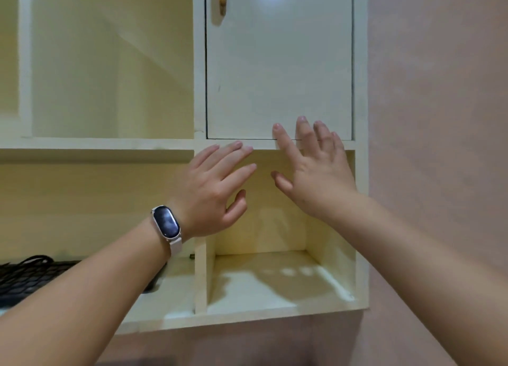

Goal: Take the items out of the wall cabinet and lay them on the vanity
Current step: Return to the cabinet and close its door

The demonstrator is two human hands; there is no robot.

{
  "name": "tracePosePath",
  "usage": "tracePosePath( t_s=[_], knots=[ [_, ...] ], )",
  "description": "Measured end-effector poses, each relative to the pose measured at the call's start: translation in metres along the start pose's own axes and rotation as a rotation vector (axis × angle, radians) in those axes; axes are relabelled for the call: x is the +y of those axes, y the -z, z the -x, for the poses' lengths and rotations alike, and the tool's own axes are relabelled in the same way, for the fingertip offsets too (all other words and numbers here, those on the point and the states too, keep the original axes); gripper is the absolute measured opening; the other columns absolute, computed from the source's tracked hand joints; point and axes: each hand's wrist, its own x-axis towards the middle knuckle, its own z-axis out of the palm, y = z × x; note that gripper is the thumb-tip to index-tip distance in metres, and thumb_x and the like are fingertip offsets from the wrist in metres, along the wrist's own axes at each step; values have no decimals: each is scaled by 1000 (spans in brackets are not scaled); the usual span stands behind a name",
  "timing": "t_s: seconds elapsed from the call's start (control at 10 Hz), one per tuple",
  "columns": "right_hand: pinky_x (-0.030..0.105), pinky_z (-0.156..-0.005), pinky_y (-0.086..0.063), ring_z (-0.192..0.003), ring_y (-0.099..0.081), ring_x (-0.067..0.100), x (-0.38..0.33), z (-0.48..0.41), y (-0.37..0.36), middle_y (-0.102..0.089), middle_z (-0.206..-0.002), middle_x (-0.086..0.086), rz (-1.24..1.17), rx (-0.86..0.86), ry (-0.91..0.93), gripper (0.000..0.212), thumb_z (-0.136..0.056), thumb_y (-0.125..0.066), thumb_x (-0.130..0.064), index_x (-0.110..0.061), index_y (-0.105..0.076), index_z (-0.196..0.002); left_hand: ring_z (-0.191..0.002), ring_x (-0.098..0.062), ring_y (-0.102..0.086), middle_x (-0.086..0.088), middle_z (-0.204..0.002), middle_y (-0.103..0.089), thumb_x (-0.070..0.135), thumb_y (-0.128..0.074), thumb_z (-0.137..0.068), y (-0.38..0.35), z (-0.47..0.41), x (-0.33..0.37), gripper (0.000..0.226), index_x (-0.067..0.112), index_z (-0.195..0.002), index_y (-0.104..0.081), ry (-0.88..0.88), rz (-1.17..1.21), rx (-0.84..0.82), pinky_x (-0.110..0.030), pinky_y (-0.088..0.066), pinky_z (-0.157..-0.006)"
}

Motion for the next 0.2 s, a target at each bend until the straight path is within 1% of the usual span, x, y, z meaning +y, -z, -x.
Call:
tracePosePath(
  t_s=[0.1, 0.2],
  knots=[
    [49, -118, -14, -145, -13, 32, -5, 4, 20, -13, -158, 9, -73, -11, -17, 70, -92, -39, -60, -35, -11, -151, -132, -31, -48, -14, -139, -55, 27, -56, -83, 2, 1, 5, 42, 8, -119, -66, 12, -43, -29, -47, -37, -108],
    [46, -112, -25, -135, -34, 29, -11, 16, 33, -39, -146, 8, -118, 38, -6, 57, -91, -43, -56, -30, -39, -142, -130, -32, -49, -15, -136, -57, 32, -55, -85, 5, 4, 17, 43, 8, -119, -66, 88, -7, -29, -47, -38, -106]
  ],
)
